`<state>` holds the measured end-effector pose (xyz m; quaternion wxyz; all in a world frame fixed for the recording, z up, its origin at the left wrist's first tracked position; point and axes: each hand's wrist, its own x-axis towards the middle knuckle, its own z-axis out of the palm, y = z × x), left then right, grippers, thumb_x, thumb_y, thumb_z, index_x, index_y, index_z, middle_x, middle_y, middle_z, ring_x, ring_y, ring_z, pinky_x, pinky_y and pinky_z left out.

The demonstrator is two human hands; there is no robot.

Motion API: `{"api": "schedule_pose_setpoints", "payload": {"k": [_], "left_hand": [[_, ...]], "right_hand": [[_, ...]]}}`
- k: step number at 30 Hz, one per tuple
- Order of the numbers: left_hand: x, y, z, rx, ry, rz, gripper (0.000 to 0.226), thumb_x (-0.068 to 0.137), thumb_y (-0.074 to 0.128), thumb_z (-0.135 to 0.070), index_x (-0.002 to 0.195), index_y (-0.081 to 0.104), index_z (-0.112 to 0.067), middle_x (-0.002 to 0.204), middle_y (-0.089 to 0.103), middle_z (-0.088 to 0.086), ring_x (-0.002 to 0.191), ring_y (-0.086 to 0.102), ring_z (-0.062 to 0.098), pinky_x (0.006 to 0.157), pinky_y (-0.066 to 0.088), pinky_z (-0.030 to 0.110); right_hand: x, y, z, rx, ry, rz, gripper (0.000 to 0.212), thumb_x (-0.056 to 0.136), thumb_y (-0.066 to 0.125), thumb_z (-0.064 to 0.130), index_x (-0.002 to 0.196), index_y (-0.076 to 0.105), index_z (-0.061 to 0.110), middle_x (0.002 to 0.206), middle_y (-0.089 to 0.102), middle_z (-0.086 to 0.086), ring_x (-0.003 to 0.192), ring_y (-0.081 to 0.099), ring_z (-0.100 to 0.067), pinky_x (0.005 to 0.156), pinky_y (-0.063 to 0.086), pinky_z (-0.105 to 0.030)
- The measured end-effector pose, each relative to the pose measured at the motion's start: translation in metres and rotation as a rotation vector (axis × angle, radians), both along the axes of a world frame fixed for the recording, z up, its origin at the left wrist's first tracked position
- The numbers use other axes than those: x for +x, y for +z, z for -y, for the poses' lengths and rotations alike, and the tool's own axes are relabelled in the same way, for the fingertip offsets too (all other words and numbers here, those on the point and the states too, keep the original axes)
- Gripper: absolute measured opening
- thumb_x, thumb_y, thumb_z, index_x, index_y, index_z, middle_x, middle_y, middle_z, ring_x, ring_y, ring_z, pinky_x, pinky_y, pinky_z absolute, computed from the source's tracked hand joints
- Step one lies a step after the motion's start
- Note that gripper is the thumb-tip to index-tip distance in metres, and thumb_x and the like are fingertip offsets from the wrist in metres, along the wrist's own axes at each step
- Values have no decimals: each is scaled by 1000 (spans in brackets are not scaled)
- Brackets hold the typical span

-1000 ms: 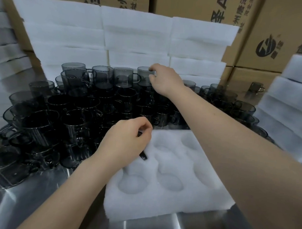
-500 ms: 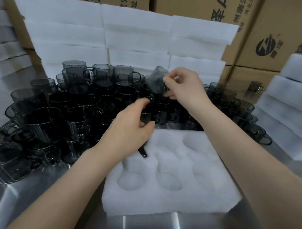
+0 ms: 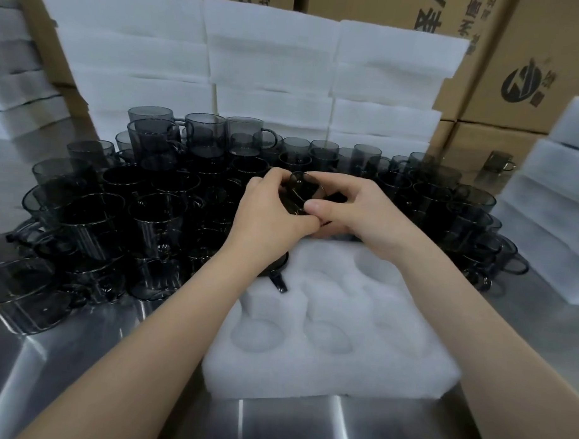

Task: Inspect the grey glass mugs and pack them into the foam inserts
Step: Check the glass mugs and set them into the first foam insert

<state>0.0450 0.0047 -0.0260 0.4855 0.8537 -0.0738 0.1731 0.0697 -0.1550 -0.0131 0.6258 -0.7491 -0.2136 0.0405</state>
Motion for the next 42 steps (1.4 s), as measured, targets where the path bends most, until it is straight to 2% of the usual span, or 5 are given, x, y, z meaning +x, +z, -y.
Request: {"api": "schedule_pose_setpoints", "payload": {"k": [16,21,30,34,42], "left_hand": [[-7,2,-1,-71,-170,210,61,63,84,-16,118,64,-31,112,62,-14,105,56,-2,92,43,13],[-3,1,-8,-286,-179,139,62,66,84,0,118,63,-26,113,68,-8,98,62,7,92,51,29],[-2,-1,-3,-203,-102,126,67,61,80,-19,125,62,-28,113,68,-5,102,65,16,93,51,33],[-7,-2,1,-35,-103,207,70,64,84,-20,129,60,-28,113,62,-17,105,55,-4,87,36,0],[-11,1,3,-5,-92,240,57,59,85,-37,111,63,-33,99,67,-20,98,59,1,88,45,18]], "right_hand": [[-12,8,-12,146,-276,19,29,88,70,34,75,53,15,91,68,-16,61,70,-25,48,56,-36],[-9,8,-5,321,-40,-146,7,95,57,21,96,63,18,105,69,-4,61,68,-23,60,60,-35],[-7,-2,-12,90,-98,70,51,63,83,20,102,51,17,105,63,-7,66,69,-23,58,56,-33],[-11,-3,-18,16,-259,162,58,53,83,47,85,43,20,84,62,1,58,65,-13,44,49,-28],[-4,1,-14,194,-342,73,30,99,52,35,78,53,15,76,63,-7,35,50,-17,34,39,-23]]}}
